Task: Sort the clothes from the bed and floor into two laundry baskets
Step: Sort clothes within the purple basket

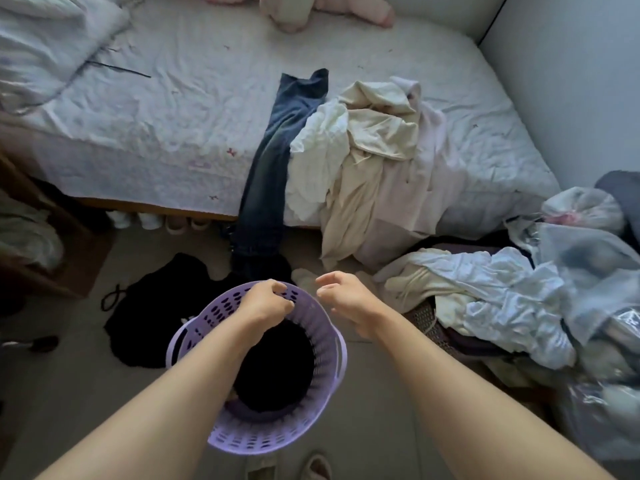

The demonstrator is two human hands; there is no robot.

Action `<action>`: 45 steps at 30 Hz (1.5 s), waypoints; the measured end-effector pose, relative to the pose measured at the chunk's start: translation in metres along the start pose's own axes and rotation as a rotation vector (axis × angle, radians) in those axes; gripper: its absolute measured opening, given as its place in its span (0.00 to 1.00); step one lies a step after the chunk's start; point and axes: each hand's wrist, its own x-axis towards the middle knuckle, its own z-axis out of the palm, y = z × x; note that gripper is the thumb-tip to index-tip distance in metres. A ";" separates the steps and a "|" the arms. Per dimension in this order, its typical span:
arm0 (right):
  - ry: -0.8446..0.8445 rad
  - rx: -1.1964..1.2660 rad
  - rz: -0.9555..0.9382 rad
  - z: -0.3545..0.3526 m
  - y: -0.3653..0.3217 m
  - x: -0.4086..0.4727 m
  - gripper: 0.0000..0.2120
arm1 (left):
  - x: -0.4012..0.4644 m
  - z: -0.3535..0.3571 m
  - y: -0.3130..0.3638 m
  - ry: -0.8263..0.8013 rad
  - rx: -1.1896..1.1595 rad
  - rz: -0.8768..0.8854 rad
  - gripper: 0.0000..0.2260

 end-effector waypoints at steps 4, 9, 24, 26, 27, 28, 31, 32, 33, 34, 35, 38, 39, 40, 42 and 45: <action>0.055 0.084 0.012 -0.022 0.004 -0.001 0.17 | 0.010 0.019 0.027 -0.019 0.042 0.058 0.18; 0.126 0.170 0.020 -0.057 0.022 0.001 0.15 | 0.018 0.051 0.059 -0.068 0.100 0.126 0.16; 0.321 0.401 0.209 -0.244 0.164 0.029 0.18 | 0.065 0.251 0.160 -0.275 0.305 0.186 0.16; 0.347 0.426 0.245 -0.269 0.191 0.037 0.18 | 0.073 0.286 0.175 -0.290 0.344 0.194 0.15; 0.364 0.438 0.262 -0.281 0.204 0.041 0.18 | 0.078 0.304 0.183 -0.300 0.368 0.200 0.13; 0.384 0.443 0.281 -0.293 0.219 0.047 0.19 | 0.084 0.323 0.189 -0.311 0.390 0.206 0.11; 0.417 0.427 0.321 -0.323 0.259 0.061 0.22 | 0.105 0.373 0.202 -0.335 0.429 0.211 0.18; 0.431 0.416 0.335 -0.332 0.272 0.066 0.23 | 0.112 0.388 0.205 -0.340 0.445 0.217 0.20; 0.446 0.399 0.350 -0.341 0.285 0.070 0.24 | 0.118 0.402 0.207 -0.349 0.473 0.222 0.21; 0.455 0.377 0.363 -0.348 0.297 0.075 0.25 | 0.124 0.416 0.209 -0.363 0.488 0.221 0.22; 0.457 0.358 0.379 -0.355 0.309 0.080 0.27 | 0.129 0.429 0.212 -0.384 0.506 0.213 0.23; 0.435 0.324 0.409 -0.370 0.336 0.093 0.29 | 0.143 0.462 0.215 -0.437 0.562 0.201 0.23; 0.429 0.316 0.413 -0.374 0.344 0.098 0.29 | 0.148 0.473 0.215 -0.449 0.585 0.198 0.24; 0.422 0.305 0.419 -0.378 0.350 0.103 0.28 | 0.155 0.483 0.214 -0.458 0.606 0.196 0.24; 0.404 0.285 0.436 -0.384 0.362 0.115 0.27 | 0.168 0.500 0.214 -0.463 0.665 0.201 0.25; 0.369 0.244 0.442 -0.391 0.373 0.131 0.28 | 0.184 0.519 0.214 -0.476 0.739 0.223 0.25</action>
